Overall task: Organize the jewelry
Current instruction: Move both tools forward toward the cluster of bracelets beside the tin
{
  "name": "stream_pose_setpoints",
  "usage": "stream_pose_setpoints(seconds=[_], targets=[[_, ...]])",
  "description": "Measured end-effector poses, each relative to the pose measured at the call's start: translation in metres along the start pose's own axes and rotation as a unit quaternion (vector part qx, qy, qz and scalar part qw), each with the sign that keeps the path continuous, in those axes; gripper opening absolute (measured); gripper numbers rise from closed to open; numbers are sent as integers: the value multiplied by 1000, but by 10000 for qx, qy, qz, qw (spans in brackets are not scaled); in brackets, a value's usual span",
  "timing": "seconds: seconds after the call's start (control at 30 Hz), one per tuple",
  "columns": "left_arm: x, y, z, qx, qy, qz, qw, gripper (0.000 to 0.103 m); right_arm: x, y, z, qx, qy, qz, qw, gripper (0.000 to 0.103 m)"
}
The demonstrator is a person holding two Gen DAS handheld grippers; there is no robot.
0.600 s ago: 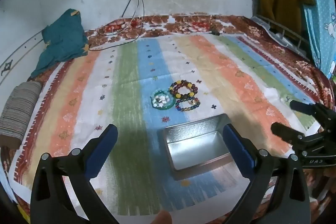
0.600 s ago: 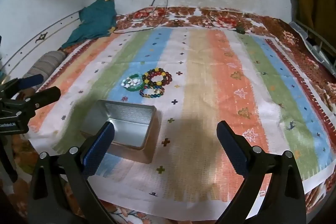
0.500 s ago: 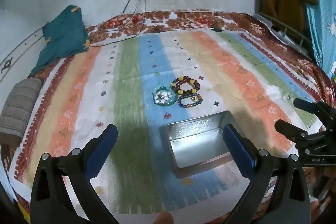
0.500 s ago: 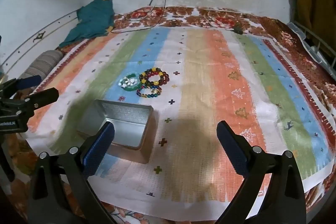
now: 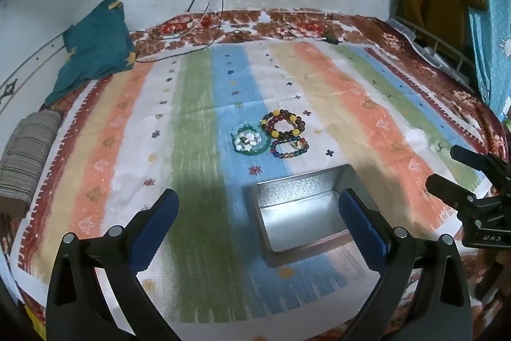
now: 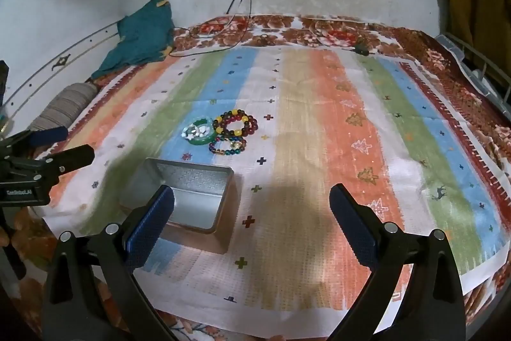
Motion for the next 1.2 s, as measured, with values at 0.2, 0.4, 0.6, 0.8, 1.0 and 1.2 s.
stream_pose_setpoints(seconds=[0.2, 0.4, 0.6, 0.8, 1.0, 1.2], targets=[[0, 0, 0, 99, 3, -45, 9999, 97, 0, 0, -2, 59, -3, -35, 10000, 99], [0, -4, -5, 100, -26, -125, 9999, 97, 2, -1, -2, 55, -23, -51, 10000, 99], [-3, -5, -4, 108, -9, -126, 9999, 97, 0, -5, -1, 43, -50, -118, 9999, 99], [-3, -7, -9, 98, 48, -168, 9998, 97, 1, -7, 1, 16, -92, -129, 9999, 99], [-3, -6, -9, 127, 54, -124, 9998, 97, 2, -7, 3, 10, -118, -113, 9999, 99], [-6, -7, -7, 111, 83, -178, 9997, 97, 5, -8, 4, -42, -130, -72, 9999, 99]])
Point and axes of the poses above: each gripper's, at about its wrist camera, not at the fingertips, and y roughly against the way its jaws point, z to its right, x to its top, the point moved 9 cm from there along -y, roughly the way its jaws point, and after that the axes turned 13 degrees about -y, right-handed, at the moved point
